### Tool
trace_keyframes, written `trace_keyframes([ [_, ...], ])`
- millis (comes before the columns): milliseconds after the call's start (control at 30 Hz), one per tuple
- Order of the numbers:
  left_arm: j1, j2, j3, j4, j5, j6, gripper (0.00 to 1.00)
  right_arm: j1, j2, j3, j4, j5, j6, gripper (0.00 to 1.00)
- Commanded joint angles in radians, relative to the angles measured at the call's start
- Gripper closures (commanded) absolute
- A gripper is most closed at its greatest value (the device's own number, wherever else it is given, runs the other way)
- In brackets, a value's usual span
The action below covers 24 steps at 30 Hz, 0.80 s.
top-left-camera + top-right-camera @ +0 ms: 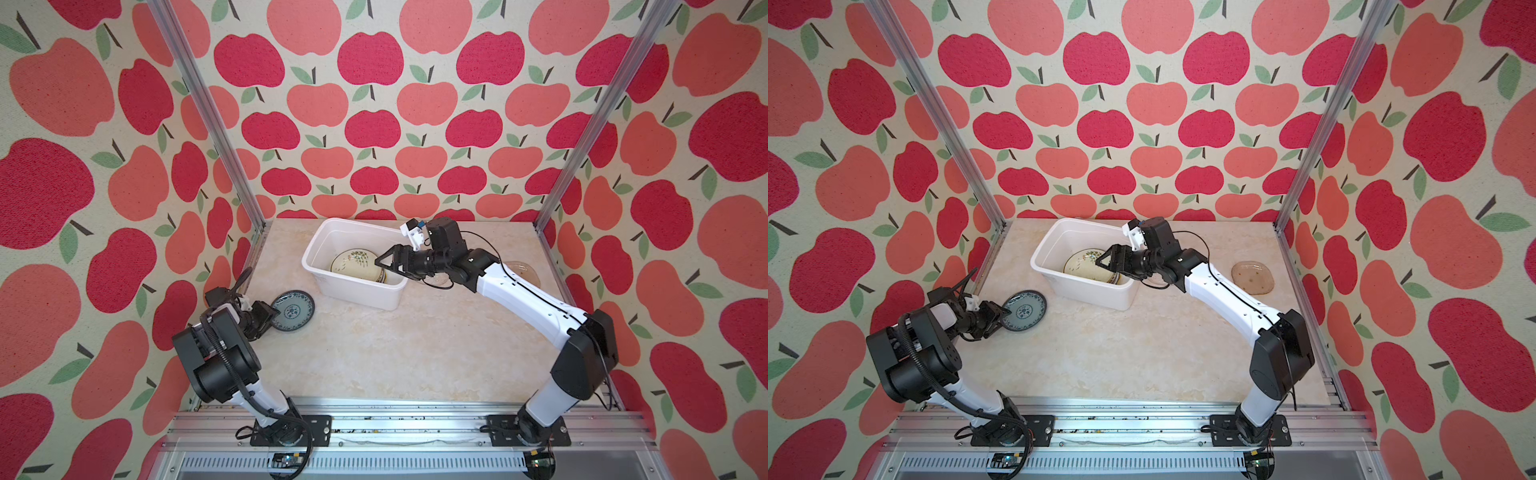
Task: Place the plates into the plastic bin on the countertop
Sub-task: 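Open and raise the right gripper while the left gripper reaches the blue floral plate, then grip the blue floral plate rim with the left gripper and tilt it up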
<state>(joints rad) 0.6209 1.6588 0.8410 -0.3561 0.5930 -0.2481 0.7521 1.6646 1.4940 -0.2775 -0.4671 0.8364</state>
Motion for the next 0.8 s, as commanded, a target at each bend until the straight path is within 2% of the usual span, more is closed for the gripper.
trace_keyframes([
  [0,-0.01,0.052,-0.033,0.027,-0.03,0.004,0.55,-0.005,-0.033,-0.004,0.014,0.031,0.001,0.21],
  [167,-0.043,0.073,-0.015,0.004,-0.071,0.022,0.65,-0.005,-0.043,-0.027,0.031,0.043,0.02,0.21],
  [433,-0.118,0.07,0.007,-0.032,-0.179,0.032,0.72,-0.005,-0.06,-0.039,0.041,0.085,0.021,0.22],
  [567,-0.148,0.08,0.027,-0.069,-0.227,0.032,0.81,-0.008,-0.081,-0.068,0.067,0.103,0.034,0.21],
  [767,-0.165,0.063,0.03,-0.08,-0.234,0.021,0.92,-0.022,-0.104,-0.084,0.063,0.105,0.032,0.22],
])
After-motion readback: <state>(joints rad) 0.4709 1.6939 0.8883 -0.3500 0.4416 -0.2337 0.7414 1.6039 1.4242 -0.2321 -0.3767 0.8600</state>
